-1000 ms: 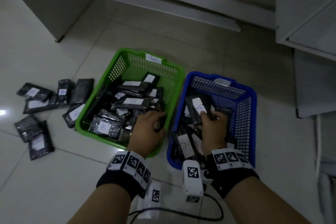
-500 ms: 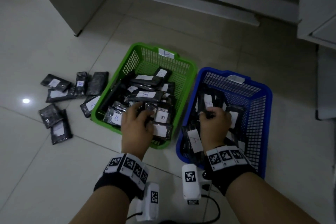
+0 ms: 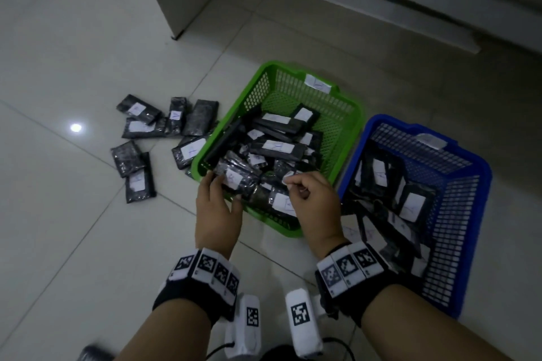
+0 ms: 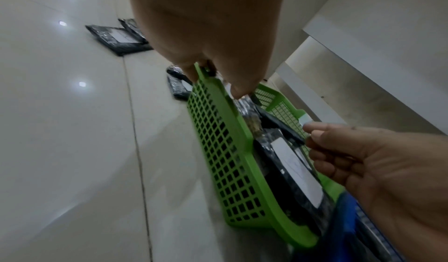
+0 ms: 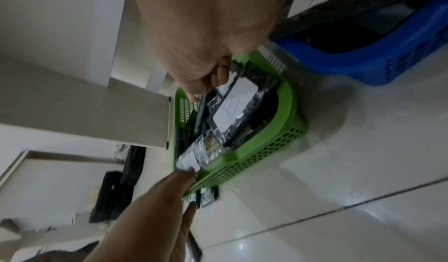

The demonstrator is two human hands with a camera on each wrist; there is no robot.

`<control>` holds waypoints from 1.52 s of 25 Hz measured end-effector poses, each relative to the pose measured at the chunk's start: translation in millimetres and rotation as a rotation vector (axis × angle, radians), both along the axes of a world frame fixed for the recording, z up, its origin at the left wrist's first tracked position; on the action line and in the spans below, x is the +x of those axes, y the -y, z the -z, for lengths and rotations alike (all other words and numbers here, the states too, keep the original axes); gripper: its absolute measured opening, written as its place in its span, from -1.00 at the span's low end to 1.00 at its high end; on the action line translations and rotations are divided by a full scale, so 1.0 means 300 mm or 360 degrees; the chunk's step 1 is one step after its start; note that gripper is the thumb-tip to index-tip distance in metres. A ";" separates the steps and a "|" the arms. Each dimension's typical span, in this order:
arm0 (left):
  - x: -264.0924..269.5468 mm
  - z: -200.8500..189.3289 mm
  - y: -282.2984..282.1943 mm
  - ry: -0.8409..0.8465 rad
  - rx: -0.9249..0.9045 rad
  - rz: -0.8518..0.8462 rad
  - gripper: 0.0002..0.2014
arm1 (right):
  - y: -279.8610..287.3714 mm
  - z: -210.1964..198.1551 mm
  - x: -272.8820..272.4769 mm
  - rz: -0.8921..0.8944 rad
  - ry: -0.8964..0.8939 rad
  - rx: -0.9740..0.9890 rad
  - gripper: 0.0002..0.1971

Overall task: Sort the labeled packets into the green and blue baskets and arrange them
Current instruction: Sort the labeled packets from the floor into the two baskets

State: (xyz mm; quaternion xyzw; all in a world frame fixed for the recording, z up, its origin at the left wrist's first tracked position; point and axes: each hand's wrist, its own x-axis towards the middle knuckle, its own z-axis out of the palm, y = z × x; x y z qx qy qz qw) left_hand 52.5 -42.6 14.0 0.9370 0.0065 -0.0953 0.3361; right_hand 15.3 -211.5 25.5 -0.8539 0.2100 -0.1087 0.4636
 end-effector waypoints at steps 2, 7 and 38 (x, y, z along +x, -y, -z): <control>0.008 -0.011 -0.065 0.0055 -0.0079 0.0055 -0.51 | -0.053 0.007 0.019 -0.0114 -0.0049 -0.0032 -0.82; -0.019 0.005 -0.306 0.0124 -0.0135 -0.0075 -0.56 | -0.276 0.020 0.035 -0.0399 0.0011 -0.0187 -0.80; -0.046 0.154 -0.906 -0.0351 -0.1552 -0.1260 -0.65 | -0.951 0.253 0.341 -0.1164 -0.0380 -0.0624 -0.50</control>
